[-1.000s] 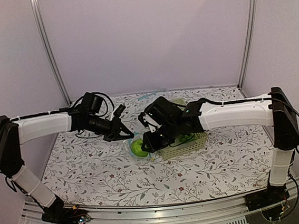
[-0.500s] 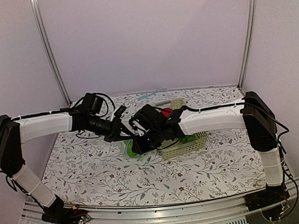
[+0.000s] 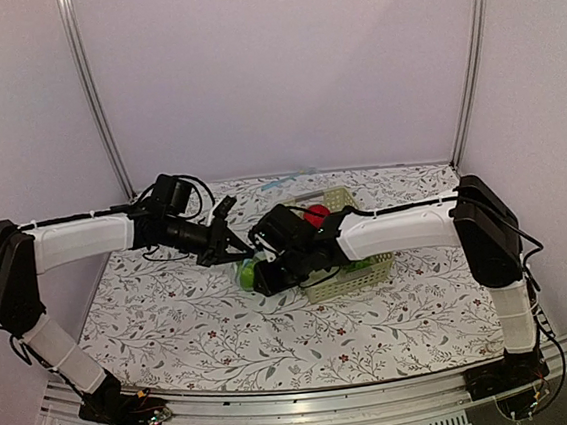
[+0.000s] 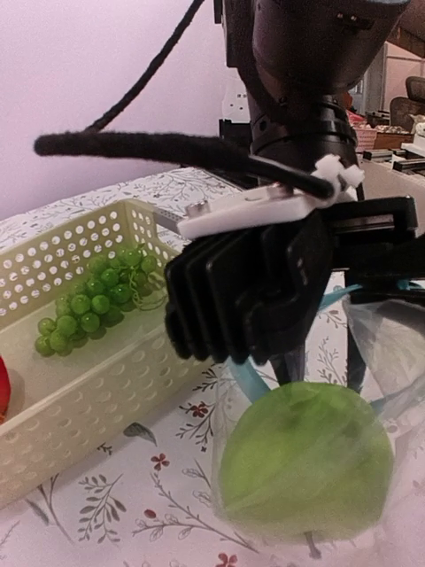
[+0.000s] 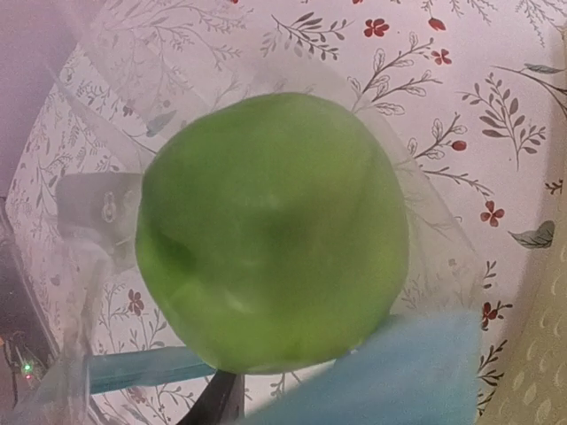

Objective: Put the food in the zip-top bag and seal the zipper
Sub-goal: Adjust the fake fruit in the zipper food storage bag, then adjust the zipper food storage bag at the center of the board.

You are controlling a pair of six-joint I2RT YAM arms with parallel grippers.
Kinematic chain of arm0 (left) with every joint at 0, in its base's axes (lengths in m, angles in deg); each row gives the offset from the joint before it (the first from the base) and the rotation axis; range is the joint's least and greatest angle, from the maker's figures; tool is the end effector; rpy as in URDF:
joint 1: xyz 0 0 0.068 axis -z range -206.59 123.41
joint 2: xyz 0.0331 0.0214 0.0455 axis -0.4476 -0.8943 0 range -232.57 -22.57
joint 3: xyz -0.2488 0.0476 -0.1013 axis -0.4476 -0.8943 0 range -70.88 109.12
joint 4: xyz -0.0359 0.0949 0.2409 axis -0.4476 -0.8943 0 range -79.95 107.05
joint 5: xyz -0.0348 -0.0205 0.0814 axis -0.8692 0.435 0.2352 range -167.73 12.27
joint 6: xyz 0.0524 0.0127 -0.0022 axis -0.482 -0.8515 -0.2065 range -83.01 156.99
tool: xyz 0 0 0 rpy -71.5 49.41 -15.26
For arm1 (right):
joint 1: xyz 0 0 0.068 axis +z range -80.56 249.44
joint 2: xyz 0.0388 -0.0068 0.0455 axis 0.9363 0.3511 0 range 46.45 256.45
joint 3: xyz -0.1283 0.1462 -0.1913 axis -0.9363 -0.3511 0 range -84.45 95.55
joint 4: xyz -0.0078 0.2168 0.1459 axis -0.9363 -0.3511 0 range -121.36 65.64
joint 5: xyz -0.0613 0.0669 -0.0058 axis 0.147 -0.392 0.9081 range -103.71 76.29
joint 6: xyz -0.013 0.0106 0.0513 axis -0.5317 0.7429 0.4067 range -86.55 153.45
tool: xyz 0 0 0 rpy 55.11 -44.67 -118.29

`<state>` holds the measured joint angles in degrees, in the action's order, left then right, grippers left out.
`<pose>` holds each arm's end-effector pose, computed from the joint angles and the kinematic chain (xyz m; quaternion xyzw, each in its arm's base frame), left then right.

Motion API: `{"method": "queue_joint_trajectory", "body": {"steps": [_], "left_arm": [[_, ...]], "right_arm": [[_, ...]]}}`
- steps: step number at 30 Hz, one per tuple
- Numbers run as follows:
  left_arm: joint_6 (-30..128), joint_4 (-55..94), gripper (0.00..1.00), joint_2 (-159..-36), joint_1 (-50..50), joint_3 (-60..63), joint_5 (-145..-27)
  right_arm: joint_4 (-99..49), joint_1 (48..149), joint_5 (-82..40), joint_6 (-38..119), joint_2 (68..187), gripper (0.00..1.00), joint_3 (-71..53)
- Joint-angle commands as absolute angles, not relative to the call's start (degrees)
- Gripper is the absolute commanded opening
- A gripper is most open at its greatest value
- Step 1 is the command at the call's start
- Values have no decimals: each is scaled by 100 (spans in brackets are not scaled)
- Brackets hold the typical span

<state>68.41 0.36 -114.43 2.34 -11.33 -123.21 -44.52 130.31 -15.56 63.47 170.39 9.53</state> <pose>0.2788 -0.1830 0.2224 0.1166 0.8666 -0.4753 0.0972 0.2326 0.4198 0.1780 -0.2553 0.9046 0.2536 0.2283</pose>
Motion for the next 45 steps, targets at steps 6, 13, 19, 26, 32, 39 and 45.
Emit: {"method": "queue_joint_trajectory", "body": {"steps": [6, 13, 19, 26, 32, 39, 45], "left_arm": [[7390, 329, 0, -10898, 77, -1162, -12090], [7741, 580, 0, -10720, 67, -1311, -12070], [7763, 454, 0, -10768, 67, -1313, -12219], [7748, 316, 0, -10734, 71, -1312, -12244], [7785, 231, 0, -10706, 66, -1287, -12342], [7812, 185, 0, -10665, 69, -1279, -12371], [7843, 151, 0, -10627, 70, -1269, -12387]], "right_arm": [[-4584, 13045, -1111, 6280, 15214, 44, -280], [-4293, 13066, -1304, 6193, 14408, 52, -1175], [-4141, 13199, -1720, 5336, 14082, 55, -1304], [-3922, 13306, -2170, 4554, 14737, 46, -699], [-3915, 13335, -2236, 4140, 15258, 46, -331], [-3888, 13359, -2239, 3798, 15602, 47, -80], [-3874, 13414, -1961, 3580, 15916, 38, 72]]}}
